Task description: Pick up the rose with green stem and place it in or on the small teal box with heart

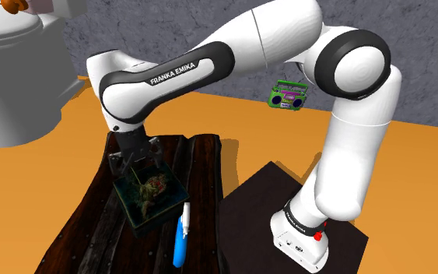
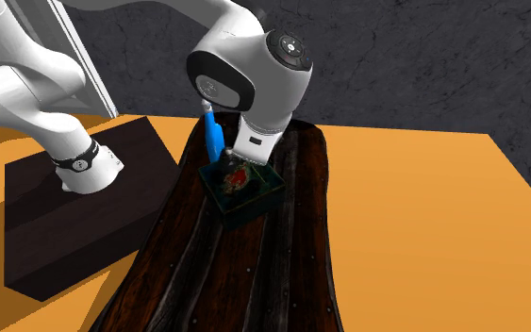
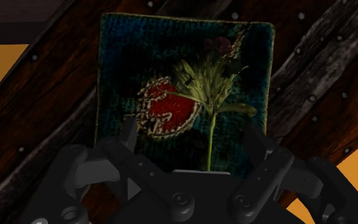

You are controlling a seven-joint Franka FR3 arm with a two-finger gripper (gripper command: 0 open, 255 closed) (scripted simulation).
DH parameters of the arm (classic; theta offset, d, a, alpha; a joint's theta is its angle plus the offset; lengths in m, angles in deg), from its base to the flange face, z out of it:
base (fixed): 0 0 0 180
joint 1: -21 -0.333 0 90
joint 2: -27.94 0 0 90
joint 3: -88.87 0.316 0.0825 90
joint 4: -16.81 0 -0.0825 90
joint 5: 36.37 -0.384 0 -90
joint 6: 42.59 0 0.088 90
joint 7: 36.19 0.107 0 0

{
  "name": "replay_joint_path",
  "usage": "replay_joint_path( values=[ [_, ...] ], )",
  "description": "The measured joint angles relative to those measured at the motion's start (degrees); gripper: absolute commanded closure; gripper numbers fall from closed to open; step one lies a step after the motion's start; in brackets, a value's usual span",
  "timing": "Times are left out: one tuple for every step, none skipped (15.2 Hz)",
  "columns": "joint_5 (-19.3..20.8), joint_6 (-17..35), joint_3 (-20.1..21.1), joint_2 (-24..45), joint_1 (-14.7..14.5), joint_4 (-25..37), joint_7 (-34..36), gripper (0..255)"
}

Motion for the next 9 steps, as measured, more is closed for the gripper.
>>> replay_joint_path(
  values=[
    [0.1,-1.5,0.0,0.1,0.0,1.6,0.1,0],
    [0.1,-3.2,0.0,0.0,0.1,3.2,0.1,0],
    [0.0,-3.9,0.0,-0.3,0.2,3.6,0.0,0],
    [0.0,-4.4,0.0,-0.3,0.1,4.1,0.1,0],
    [0.0,-4.6,0.0,-0.2,0.1,4.3,0.1,0],
    [0.0,-4.7,0.0,-0.2,0.1,4.5,0.2,0],
    [0.0,-4.7,0.0,-0.2,0.1,4.5,0.2,0],
    [0.0,-4.7,0.0,-0.2,0.1,4.5,0.2,0],
    [0.0,-4.8,0.0,-0.2,0.1,4.5,0.2,0]
  ],
)
